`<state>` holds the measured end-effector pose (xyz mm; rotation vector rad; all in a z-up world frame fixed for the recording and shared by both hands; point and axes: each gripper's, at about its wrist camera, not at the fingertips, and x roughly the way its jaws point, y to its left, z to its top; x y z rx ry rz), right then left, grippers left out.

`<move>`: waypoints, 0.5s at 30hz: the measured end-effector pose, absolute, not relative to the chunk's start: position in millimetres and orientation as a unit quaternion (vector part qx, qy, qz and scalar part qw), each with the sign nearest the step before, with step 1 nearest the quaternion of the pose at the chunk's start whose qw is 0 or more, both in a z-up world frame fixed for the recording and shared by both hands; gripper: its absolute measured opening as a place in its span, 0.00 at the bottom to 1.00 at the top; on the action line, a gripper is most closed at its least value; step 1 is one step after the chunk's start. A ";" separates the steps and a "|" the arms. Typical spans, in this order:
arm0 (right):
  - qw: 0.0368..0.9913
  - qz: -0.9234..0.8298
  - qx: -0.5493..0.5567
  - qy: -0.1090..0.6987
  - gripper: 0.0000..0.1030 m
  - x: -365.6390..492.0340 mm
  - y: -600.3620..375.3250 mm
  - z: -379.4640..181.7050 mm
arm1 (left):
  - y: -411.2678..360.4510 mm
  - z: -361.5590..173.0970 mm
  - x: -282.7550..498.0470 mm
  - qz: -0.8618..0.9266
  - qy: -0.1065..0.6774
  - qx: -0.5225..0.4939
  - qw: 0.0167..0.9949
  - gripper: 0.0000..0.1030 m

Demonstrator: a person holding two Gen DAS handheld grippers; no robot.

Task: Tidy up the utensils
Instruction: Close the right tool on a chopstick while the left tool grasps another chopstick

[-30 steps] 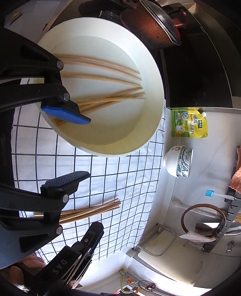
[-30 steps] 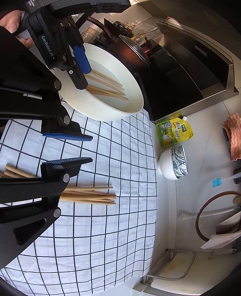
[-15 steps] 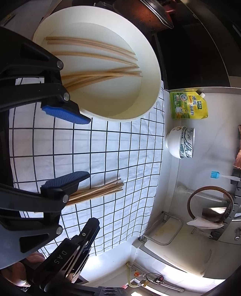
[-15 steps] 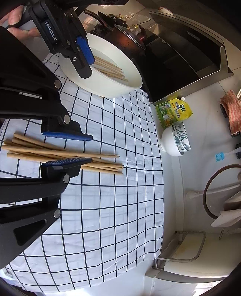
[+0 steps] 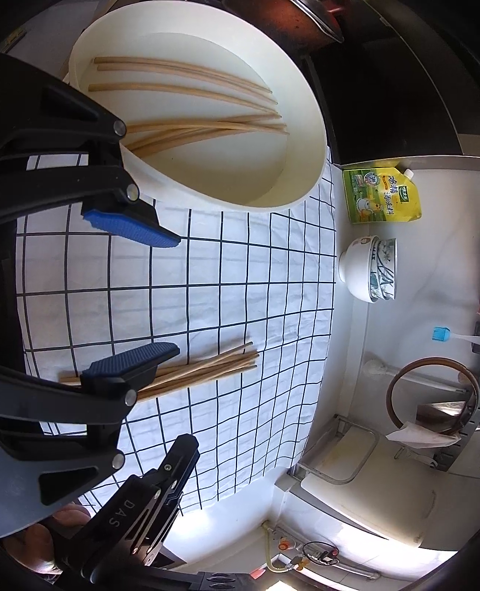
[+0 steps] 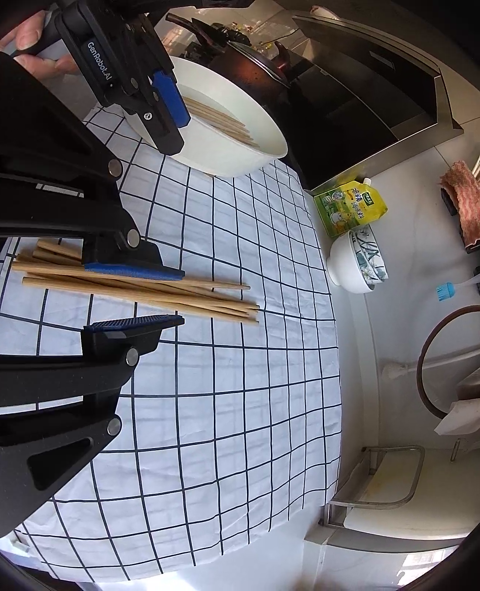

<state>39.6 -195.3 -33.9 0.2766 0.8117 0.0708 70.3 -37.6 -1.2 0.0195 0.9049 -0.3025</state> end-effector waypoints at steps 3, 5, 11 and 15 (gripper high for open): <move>0.908 0.032 0.136 0.394 0.18 38.3 -198.7 -35.1 | -39.6 -3.5 68.6 -0.146 0.437 0.011 0.887 0.52; 0.908 0.032 0.137 0.394 0.18 37.4 -200.7 -35.2 | -41.4 -4.0 67.7 -0.145 0.437 0.012 0.887 0.52; 0.909 0.033 0.142 0.391 0.18 32.4 -207.3 -35.0 | -45.4 -7.6 65.3 -0.143 0.440 0.015 0.886 0.52; 0.908 0.031 0.144 0.392 0.19 29.4 -211.9 -37.9 | -48.2 -11.0 63.9 -0.142 0.442 0.019 0.885 0.52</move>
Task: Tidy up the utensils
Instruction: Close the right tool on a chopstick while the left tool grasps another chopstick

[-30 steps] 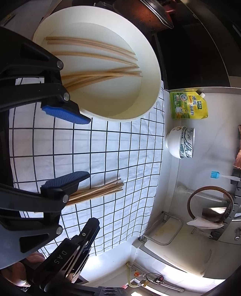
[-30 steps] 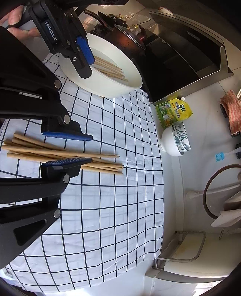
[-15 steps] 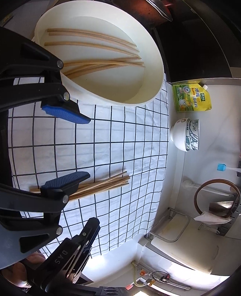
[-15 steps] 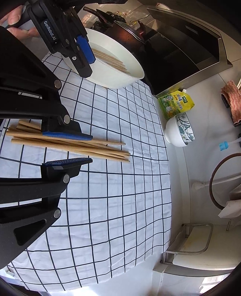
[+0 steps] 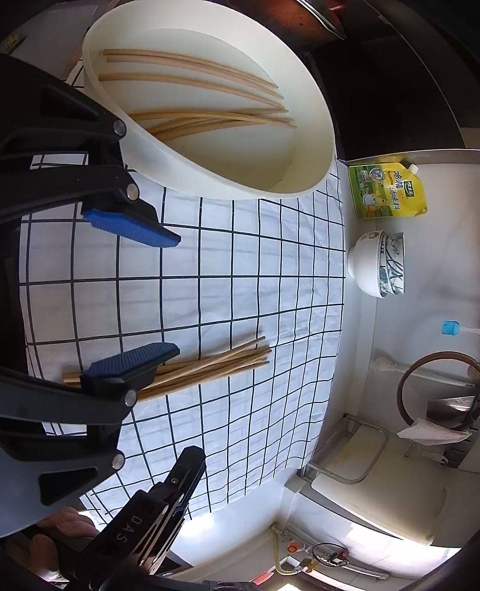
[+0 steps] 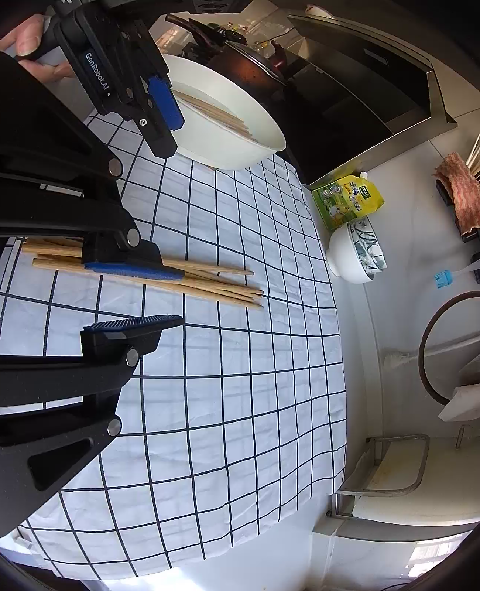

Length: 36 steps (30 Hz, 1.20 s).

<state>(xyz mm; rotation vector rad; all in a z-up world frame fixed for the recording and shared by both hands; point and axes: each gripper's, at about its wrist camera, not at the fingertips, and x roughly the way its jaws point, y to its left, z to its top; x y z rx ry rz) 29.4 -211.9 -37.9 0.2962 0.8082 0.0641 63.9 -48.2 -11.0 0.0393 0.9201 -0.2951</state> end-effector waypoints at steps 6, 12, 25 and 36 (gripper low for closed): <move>0.903 0.032 0.144 0.404 0.19 27.9 -214.6 -50.0 | -54.0 -17.4 62.2 -0.144 0.448 0.023 0.882 0.52; 0.895 0.038 0.134 0.423 0.23 31.5 -206.4 -63.4 | -59.4 -25.8 62.9 -0.146 0.457 0.026 0.877 0.52; 0.889 0.032 0.095 0.447 0.23 40.7 -188.9 -80.7 | -57.2 -37.9 66.9 -0.144 0.467 0.022 0.872 0.53; 0.886 0.033 0.078 0.456 0.23 48.3 -174.5 -85.1 | -52.7 -48.8 69.4 -0.144 0.477 0.013 0.867 0.54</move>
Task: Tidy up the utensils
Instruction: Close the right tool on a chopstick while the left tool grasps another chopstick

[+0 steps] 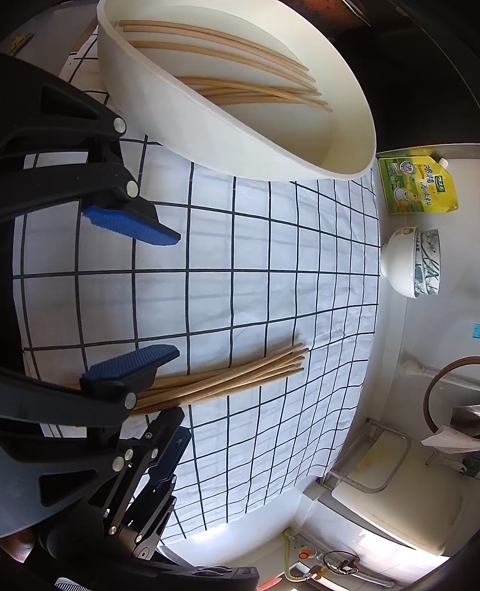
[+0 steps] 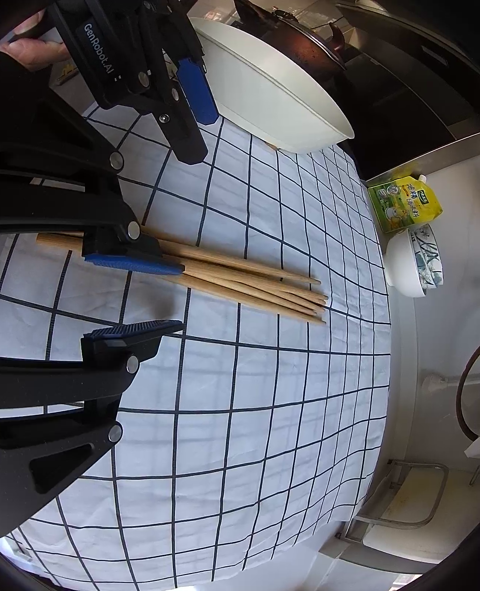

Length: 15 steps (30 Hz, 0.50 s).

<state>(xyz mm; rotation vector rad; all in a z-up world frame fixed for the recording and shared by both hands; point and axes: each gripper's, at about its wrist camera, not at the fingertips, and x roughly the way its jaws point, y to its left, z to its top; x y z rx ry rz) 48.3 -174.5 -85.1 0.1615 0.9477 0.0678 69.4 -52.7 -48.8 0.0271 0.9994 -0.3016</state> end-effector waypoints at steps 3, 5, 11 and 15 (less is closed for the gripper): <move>0.887 0.033 0.075 0.455 0.23 50.4 -170.9 -85.5 | -52.0 -51.3 69.5 -0.145 0.480 0.012 0.865 0.54; 0.887 0.031 0.071 0.455 0.23 51.0 -169.3 -85.3 | -51.1 -52.4 69.5 -0.146 0.482 0.009 0.864 0.54; 0.888 0.019 0.063 0.454 0.23 51.3 -171.0 -85.8 | -53.1 -55.6 69.6 -0.149 0.485 0.005 0.862 0.56; 0.888 0.016 0.064 0.454 0.24 50.4 -176.2 -86.3 | -55.9 -58.3 70.0 -0.149 0.487 0.008 0.861 0.56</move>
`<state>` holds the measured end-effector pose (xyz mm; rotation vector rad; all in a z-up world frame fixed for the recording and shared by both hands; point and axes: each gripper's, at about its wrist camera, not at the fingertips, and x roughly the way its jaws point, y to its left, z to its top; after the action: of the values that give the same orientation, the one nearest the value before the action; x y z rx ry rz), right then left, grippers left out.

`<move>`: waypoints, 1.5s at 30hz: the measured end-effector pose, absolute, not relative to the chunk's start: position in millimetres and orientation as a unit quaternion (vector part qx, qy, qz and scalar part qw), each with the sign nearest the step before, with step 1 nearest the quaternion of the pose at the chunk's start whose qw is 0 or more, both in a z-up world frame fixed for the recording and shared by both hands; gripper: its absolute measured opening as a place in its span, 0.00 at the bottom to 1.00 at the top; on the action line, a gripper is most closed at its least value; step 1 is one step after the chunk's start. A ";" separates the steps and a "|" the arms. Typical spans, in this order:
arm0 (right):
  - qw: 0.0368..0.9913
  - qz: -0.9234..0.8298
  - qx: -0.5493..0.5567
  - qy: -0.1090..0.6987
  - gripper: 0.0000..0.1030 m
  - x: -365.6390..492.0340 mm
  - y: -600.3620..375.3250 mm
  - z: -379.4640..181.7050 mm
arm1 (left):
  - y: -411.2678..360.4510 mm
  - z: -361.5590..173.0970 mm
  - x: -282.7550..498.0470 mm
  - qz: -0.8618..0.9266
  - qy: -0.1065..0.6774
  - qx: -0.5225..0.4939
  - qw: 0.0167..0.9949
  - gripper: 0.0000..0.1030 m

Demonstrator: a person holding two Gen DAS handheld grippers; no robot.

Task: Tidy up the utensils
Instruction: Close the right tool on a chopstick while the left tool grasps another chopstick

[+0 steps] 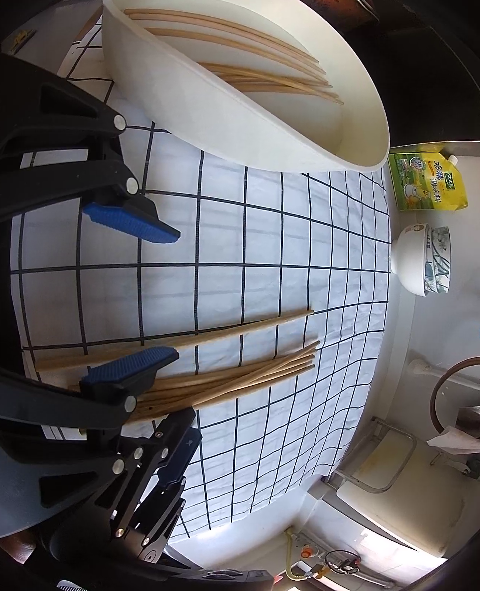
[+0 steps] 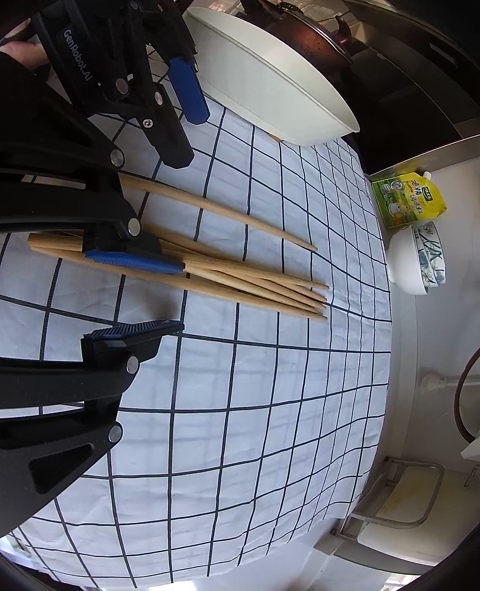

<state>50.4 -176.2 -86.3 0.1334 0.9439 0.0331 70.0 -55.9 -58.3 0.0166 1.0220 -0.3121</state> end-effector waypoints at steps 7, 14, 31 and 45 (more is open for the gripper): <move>0.890 0.003 0.067 0.452 0.24 47.7 -187.9 -86.6 | -55.2 -62.1 72.2 -0.142 0.490 0.010 0.860 0.56; 0.890 -0.012 0.074 0.449 0.25 44.3 -202.8 -86.2 | -60.6 -62.5 72.8 -0.144 0.490 0.011 0.860 0.57; 0.895 -0.012 0.048 0.443 0.25 59.0 -193.2 -88.0 | -74.5 -72.4 82.0 -0.129 0.489 0.026 0.862 0.60; 0.901 -0.013 -0.001 0.434 0.14 57.1 -184.2 -90.8 | -88.0 -73.5 75.8 -0.124 0.476 0.051 0.869 0.19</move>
<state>57.1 -184.2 -90.8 -0.0024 0.8977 -0.0263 75.8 -88.0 -73.5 0.1072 0.9969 -0.2598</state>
